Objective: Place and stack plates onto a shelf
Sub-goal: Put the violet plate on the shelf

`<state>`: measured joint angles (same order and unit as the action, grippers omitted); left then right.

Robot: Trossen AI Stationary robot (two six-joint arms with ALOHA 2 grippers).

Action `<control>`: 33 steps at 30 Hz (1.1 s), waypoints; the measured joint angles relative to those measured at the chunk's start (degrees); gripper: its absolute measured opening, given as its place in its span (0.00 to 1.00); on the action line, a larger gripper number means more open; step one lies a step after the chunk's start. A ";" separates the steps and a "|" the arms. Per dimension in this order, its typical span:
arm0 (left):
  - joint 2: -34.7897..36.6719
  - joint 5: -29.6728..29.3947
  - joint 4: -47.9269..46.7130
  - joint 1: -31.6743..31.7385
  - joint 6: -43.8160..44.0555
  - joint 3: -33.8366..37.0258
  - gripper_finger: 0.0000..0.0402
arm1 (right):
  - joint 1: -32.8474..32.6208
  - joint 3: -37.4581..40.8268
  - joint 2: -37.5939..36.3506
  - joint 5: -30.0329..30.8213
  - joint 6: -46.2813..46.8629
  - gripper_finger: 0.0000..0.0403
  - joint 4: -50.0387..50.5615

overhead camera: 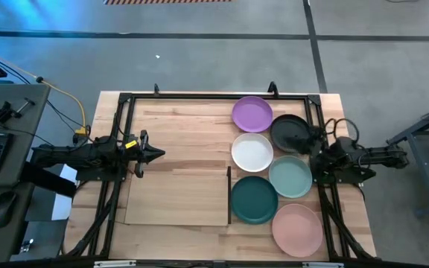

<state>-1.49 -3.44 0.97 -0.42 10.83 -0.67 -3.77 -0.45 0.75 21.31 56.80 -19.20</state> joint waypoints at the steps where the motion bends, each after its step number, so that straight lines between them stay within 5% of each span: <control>1: 0.00 0.01 -0.01 0.02 0.00 -0.01 0.00 | 0.00 0.00 0.02 2.89 -0.18 0.00 -1.56; 11: 0.02 0.00 0.00 0.02 -0.01 -0.01 0.00 | 0.02 -8.13 8.69 9.15 -7.93 0.00 -15.92; 15: 0.02 0.00 0.00 0.02 0.00 0.00 0.00 | 0.07 -17.49 18.18 13.51 -13.16 0.00 -10.81; 19: 0.00 0.00 0.00 0.00 -0.01 -0.01 0.00 | 3.14 -29.69 29.66 15.25 -10.70 0.05 10.29; 25: 0.00 0.00 0.00 0.02 0.00 0.00 0.00 | 19.26 -44.49 47.83 1.53 -0.66 0.27 40.52; 33: 0.00 0.00 0.00 0.00 0.00 0.00 0.00 | 41.60 -52.41 67.46 -12.66 -3.05 0.55 55.95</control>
<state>-1.50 -3.44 0.97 -0.43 10.83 -0.67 37.83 -52.85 68.21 8.64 53.76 36.75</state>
